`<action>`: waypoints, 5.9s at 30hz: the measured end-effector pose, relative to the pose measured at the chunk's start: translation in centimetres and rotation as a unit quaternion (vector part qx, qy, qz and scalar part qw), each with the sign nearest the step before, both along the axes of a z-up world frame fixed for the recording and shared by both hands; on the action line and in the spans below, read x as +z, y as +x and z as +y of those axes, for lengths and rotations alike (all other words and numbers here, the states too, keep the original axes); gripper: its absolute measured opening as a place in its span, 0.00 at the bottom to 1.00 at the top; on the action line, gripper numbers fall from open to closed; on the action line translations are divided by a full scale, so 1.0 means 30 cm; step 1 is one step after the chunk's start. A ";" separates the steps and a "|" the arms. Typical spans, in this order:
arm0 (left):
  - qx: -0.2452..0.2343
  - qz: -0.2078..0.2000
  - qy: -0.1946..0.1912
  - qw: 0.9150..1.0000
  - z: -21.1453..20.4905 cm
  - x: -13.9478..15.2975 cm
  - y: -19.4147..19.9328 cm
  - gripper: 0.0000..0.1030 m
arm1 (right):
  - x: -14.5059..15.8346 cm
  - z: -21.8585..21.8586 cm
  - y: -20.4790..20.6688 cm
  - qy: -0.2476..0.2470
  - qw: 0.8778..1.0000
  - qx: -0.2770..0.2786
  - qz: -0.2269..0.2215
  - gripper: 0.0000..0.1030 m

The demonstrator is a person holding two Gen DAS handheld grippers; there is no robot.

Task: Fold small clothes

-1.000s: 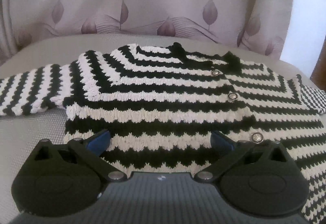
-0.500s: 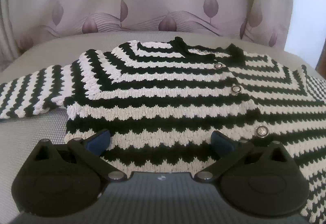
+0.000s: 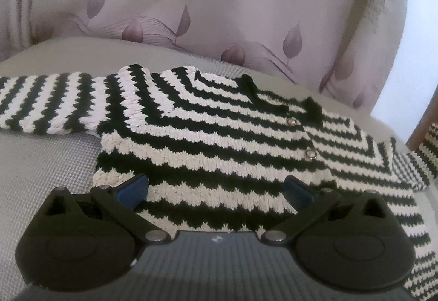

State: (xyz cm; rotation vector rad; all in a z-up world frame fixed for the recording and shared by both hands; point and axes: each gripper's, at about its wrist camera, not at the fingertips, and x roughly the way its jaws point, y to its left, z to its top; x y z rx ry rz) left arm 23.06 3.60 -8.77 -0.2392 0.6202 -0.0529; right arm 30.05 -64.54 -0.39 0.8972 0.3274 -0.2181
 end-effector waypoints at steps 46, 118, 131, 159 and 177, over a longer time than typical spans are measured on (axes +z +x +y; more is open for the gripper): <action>0.090 -0.059 -0.170 0.980 0.169 -0.021 -0.056 1.00 | -0.343 1.695 0.305 0.011 0.888 0.454 0.072 0.28; -0.061 -0.083 -0.095 0.990 -0.332 0.654 0.318 0.09 | -0.143 1.025 -0.328 -0.064 0.947 0.315 0.000 0.64; -0.193 0.014 -0.051 0.980 -0.771 0.184 0.441 0.30 | -0.202 0.814 -0.399 -0.008 0.961 0.278 0.004 0.67; 0.056 -0.016 -0.002 0.998 0.034 -0.081 0.029 0.99 | -0.242 0.883 0.217 -0.217 0.900 0.358 0.122 0.12; 0.066 0.005 0.018 0.998 0.035 -0.082 0.039 1.00 | -0.305 0.747 0.242 -0.134 0.939 0.284 0.140 0.18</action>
